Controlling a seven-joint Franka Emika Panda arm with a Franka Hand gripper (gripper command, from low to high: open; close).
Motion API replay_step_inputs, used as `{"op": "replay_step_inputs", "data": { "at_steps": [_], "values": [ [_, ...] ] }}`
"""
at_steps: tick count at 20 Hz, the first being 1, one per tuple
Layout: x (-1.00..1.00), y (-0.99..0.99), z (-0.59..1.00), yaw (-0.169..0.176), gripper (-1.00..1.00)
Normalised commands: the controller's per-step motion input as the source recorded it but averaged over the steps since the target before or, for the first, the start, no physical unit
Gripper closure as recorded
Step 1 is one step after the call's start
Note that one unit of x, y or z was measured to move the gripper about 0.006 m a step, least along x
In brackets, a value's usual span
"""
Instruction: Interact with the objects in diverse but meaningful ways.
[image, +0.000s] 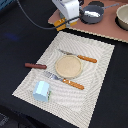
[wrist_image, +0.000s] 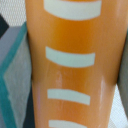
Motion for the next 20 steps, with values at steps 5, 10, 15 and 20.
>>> {"op": "replay_step_inputs", "data": {
  "at_steps": [5, 10, 15, 20],
  "values": [
    [0.51, 0.27, -0.15, -0.036, 1.0],
    [0.32, 0.22, -0.31, 0.011, 1.0],
    [0.21, 0.13, -0.38, 0.036, 1.0],
    [0.2, 0.11, -0.37, 0.024, 1.0]
  ]
}}
